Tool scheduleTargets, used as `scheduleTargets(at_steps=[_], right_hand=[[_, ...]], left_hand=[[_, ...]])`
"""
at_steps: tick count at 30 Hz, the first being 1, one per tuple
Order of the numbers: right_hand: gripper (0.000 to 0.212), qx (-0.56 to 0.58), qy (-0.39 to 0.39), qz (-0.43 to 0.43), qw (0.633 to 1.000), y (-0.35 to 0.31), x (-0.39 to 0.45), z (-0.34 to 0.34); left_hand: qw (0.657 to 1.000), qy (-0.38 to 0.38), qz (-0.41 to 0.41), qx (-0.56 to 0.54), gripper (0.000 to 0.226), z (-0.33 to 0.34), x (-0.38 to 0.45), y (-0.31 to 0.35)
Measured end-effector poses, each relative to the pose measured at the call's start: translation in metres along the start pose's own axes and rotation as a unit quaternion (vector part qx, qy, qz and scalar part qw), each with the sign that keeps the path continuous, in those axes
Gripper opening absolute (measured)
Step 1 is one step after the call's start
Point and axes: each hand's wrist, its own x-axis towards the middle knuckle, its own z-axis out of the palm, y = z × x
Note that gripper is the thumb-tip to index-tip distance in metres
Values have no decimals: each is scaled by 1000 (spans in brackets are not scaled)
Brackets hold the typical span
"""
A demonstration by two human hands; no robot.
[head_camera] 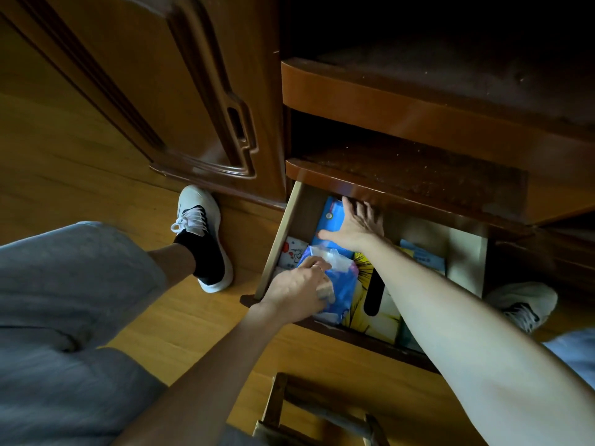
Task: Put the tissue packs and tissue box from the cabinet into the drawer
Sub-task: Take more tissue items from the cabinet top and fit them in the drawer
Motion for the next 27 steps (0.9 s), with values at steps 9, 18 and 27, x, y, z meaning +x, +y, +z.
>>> scheduleTargets(at_steps=[9, 18, 27], right_hand=[[37, 321, 94, -82, 939, 3, -70, 5], [39, 372, -10, -205, 905, -28, -87, -9], [28, 311, 51, -190, 930, -37, -62, -24]], left_hand=[[789, 163, -177, -565, 65, -36, 4, -10], [804, 219, -106, -543, 62, -48, -10, -40], [897, 295, -173, -278, 29, -42, -9, -47]])
